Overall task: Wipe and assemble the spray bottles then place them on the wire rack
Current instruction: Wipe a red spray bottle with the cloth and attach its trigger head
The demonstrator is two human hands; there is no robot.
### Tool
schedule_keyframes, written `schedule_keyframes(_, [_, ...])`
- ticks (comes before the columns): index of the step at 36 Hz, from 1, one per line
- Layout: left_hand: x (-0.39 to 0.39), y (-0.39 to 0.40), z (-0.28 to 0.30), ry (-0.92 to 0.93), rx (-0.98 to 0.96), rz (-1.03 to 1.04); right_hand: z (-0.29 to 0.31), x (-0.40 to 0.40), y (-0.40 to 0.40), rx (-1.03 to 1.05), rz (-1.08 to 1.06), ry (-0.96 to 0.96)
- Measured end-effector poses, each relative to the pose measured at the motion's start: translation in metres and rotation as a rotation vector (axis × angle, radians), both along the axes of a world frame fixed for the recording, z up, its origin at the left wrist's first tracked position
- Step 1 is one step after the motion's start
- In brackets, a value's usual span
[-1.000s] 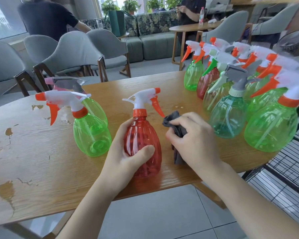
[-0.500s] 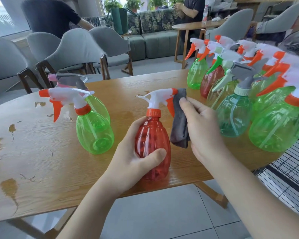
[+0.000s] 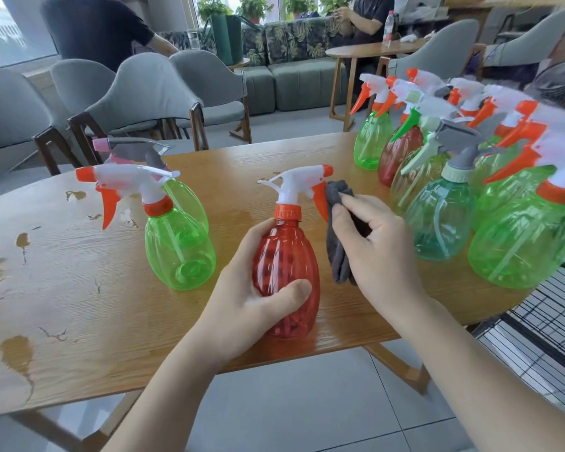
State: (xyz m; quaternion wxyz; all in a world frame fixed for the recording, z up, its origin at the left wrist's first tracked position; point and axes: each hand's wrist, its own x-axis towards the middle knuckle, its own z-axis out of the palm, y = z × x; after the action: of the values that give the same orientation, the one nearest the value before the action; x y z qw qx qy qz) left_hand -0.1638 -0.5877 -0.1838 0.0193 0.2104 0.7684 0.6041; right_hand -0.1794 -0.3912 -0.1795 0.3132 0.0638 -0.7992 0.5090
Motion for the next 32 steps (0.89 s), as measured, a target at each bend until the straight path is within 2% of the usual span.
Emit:
schedule_keyframes(5, [-0.001,-0.006,0.001,0.007,0.031,0.036,-0.006,0.003,0.005,0.131,-0.06,-0.052])
schedule_keyframes(8, [-0.003,-0.009,0.001,0.031,-0.004,0.034,-0.005,0.005,0.008,0.115,-0.115,-0.05])
schedule_keyframes(11, [-0.004,-0.01,0.002,0.102,-0.093,0.034,0.008,0.005,0.012,0.074,-0.16,-0.013])
schedule_keyframes(15, [-0.006,-0.008,0.003,0.262,-0.261,0.075,0.029,0.001,0.018,0.135,-0.202,0.066])
schedule_keyframes(18, [-0.005,-0.005,0.004,0.331,-0.376,0.104,0.037,-0.002,0.019,0.19,-0.148,-0.006])
schedule_keyframes(21, [-0.002,-0.005,0.008,0.361,-0.48,0.138,0.037,-0.003,0.021,0.244,-0.125,-0.068])
schedule_keyframes(26, [0.003,0.0,0.015,0.398,-0.666,0.17,0.037,0.002,0.019,0.387,-0.137,0.011])
schedule_keyframes(32, [0.005,0.004,0.016,0.403,-0.704,0.214,0.041,0.016,0.002,0.377,-0.061,0.134])
